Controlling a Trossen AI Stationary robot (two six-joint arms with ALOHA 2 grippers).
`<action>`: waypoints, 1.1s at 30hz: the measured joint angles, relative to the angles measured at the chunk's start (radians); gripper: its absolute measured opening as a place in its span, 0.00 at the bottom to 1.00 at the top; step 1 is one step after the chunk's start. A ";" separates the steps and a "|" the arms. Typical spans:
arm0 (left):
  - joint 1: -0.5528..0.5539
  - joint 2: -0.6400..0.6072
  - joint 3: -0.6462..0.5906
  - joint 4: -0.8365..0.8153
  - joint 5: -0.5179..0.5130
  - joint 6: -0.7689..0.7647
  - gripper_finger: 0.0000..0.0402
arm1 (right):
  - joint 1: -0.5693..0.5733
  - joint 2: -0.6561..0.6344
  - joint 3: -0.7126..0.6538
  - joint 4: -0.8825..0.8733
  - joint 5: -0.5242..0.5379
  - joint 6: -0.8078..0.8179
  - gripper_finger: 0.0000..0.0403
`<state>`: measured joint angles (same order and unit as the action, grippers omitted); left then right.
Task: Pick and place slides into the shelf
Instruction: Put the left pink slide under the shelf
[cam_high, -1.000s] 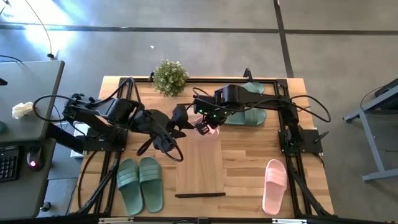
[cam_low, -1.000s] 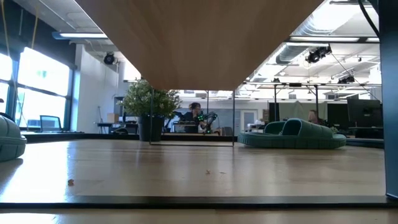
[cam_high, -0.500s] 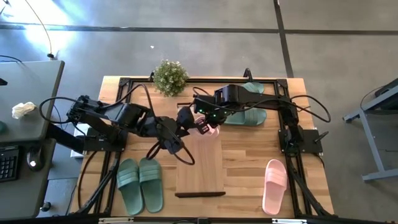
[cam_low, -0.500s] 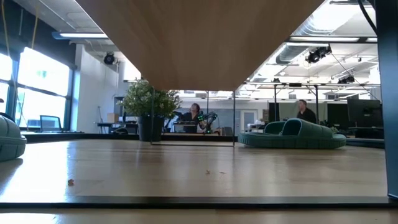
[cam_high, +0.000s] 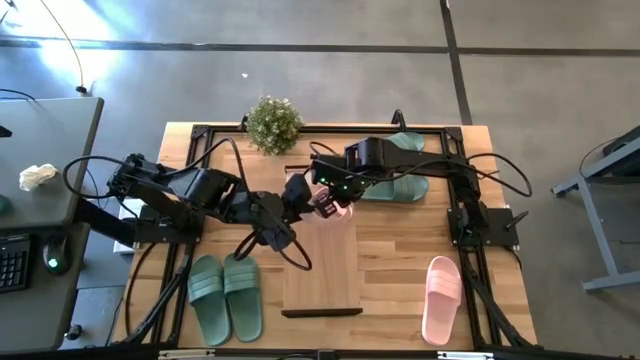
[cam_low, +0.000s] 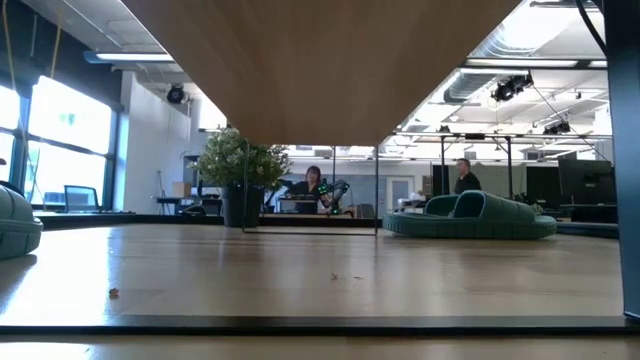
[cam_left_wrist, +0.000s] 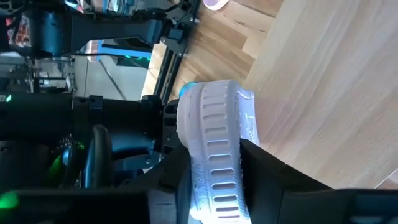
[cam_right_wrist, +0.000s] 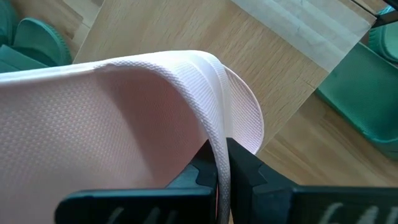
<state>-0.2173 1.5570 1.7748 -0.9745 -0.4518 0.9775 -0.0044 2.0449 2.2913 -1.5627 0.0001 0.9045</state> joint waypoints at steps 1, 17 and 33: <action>0.000 0.000 0.000 0.000 -0.007 -0.014 0.23 | 0.000 0.000 0.000 0.004 0.000 -0.004 0.00; -0.003 -0.002 0.001 -0.068 -0.053 -0.018 0.12 | -0.002 0.002 0.024 0.021 -0.116 -0.206 0.34; -0.019 -0.003 0.001 -0.154 -0.156 -0.016 0.11 | -0.016 -0.107 0.064 -0.003 -0.032 -0.212 0.51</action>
<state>-0.2363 1.5537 1.7756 -1.1283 -0.6079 0.9616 -0.0200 1.9375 2.3558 -1.5659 -0.0319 0.6928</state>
